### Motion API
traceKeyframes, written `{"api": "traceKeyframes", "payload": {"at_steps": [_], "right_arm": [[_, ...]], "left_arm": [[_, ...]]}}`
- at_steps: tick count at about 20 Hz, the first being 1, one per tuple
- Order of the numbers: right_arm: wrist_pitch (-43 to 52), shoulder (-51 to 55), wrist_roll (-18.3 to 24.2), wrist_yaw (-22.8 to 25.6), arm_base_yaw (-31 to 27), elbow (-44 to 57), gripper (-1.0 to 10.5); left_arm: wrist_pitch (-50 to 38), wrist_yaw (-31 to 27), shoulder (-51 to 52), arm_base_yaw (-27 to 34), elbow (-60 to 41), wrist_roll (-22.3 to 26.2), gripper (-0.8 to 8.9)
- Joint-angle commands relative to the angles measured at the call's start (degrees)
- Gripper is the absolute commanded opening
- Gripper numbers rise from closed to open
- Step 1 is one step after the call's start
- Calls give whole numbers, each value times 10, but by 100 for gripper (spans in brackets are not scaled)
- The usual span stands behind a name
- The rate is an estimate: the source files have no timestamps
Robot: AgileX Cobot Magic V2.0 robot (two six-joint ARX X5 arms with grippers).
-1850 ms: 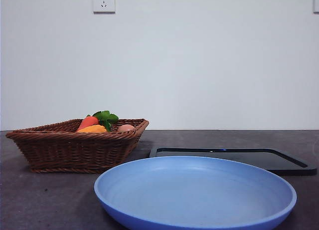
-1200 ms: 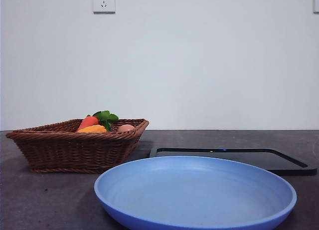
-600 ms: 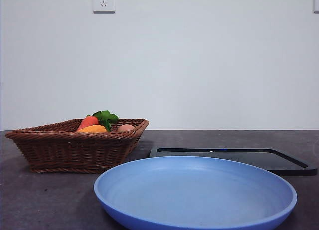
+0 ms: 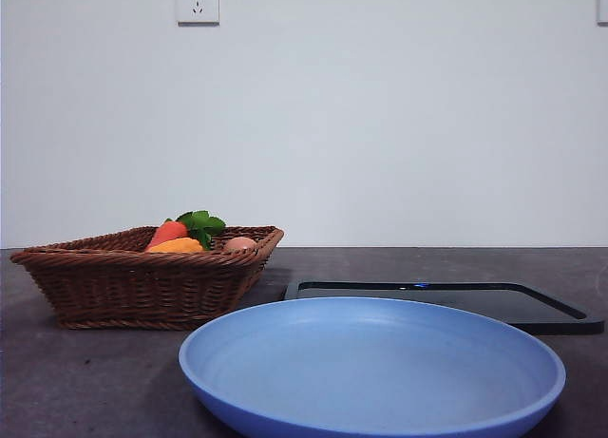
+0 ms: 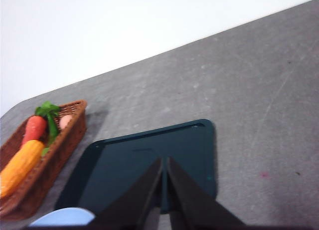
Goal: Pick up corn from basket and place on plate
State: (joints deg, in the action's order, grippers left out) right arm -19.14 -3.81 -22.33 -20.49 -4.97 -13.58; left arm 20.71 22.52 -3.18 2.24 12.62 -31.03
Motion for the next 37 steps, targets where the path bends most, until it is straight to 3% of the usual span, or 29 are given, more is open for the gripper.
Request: {"api": "traceKeyframes", "payload": {"at_steps": [1, 9, 14, 20, 28, 30, 33, 37], "right_arm": [[-17, -28, 7, -10, 0, -40, 2], [-135, -162, 105, -79, 0, -167, 2], [-214, -253, 181, -126, 22, -230, 2], [-292, -348, 238, -125, 89, -289, 2], [-314, -450, 258, -108, 206, -300, 2], [-303, -460, 257, -108, 209, -300, 41], [-293, -465, 242, -105, 209, -300, 269], [-287, -479, 233, -106, 209, -300, 301]], "left_arm": [[24, 20, -23, 2, 30, 17, 6], [101, 88, -135, 2, 121, 92, 6], [183, 105, -217, -3, 192, 171, 6], [267, 105, -303, -24, 257, 249, 6], [275, 105, -345, -72, 263, 272, 17], [274, 105, -346, -72, 263, 271, 108], [273, 105, -346, -72, 263, 269, 366], [272, 105, -346, -72, 263, 269, 393]]}}
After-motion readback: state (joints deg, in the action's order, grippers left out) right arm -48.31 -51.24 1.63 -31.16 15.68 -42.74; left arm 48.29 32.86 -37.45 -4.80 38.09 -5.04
